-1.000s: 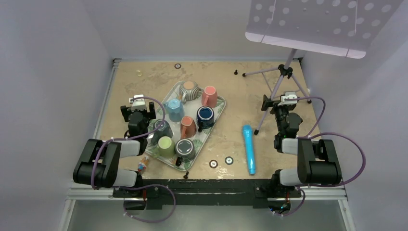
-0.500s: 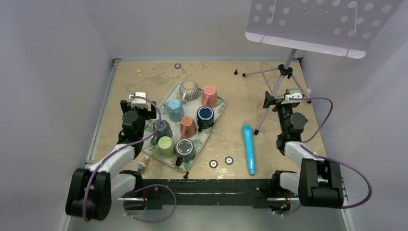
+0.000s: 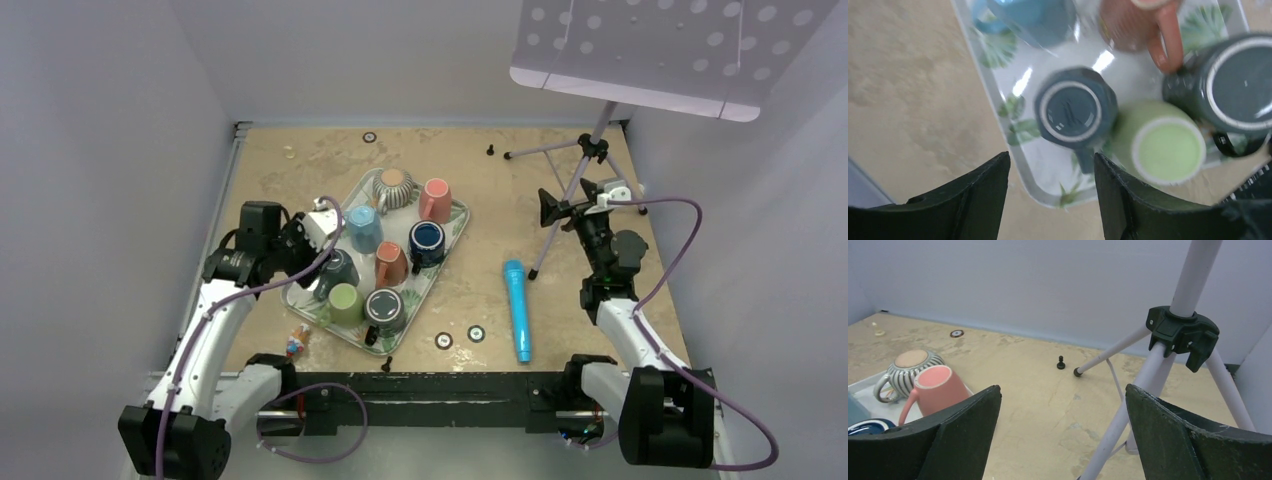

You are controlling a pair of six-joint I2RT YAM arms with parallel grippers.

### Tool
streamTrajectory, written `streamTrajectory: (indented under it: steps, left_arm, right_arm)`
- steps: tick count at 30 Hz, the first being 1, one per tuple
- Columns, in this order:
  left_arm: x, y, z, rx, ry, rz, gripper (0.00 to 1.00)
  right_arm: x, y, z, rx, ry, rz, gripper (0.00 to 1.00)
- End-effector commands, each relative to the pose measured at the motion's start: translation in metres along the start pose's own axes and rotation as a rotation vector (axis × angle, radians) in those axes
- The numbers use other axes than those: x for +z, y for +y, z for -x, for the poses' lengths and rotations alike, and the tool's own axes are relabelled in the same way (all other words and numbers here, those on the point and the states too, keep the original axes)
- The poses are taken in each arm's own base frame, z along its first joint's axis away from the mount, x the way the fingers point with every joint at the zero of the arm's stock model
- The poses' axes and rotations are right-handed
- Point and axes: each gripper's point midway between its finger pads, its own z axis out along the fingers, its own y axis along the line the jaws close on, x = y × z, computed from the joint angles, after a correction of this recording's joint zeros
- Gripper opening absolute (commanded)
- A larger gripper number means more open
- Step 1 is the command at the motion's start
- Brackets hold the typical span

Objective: Turn the mug right side up

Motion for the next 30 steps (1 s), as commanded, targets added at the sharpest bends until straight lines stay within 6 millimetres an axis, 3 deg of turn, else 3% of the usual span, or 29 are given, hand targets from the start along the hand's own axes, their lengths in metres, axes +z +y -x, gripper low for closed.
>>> streamTrajectory:
  steps: [1, 5, 9, 11, 19, 24, 27, 30]
  left_arm:
    - [-0.011, -0.052, -0.060, -0.015, 0.216, -0.227, 0.63]
    - [-0.007, -0.053, -0.070, 0.040, 0.197, -0.204, 0.62]
    - [0.011, -0.041, -0.086, 0.053, 0.245, -0.157, 0.60]
    - [0.021, -0.033, -0.090, 0.026, 0.284, -0.135, 0.53]
    - [0.044, -0.028, -0.082, -0.041, 0.258, -0.147, 0.49]
    - [0.060, -0.020, -0.089, -0.066, 0.310, -0.128, 0.49]
    - [0.066, -0.015, -0.092, -0.081, 0.337, -0.117, 0.40]
    - [0.068, -0.019, -0.088, -0.089, 0.323, -0.144, 0.20]
  right_arm:
    - [0.005, 0.012, 0.013, 0.027, -0.032, 0.065, 0.98]
    - [0.008, 0.016, 0.008, 0.041, -0.020, 0.088, 0.98]
    - [0.011, 0.017, 0.002, 0.049, -0.005, 0.103, 0.98]
    - [0.012, 0.017, 0.002, 0.049, -0.002, 0.106, 0.98]
    - [0.010, 0.018, 0.003, 0.048, -0.008, 0.111, 0.98]
    - [0.011, 0.020, 0.000, 0.058, 0.003, 0.118, 0.98]
    - [0.010, 0.020, 0.001, 0.060, 0.002, 0.119, 0.98]
    - [0.009, 0.021, 0.001, 0.063, 0.000, 0.119, 0.98]
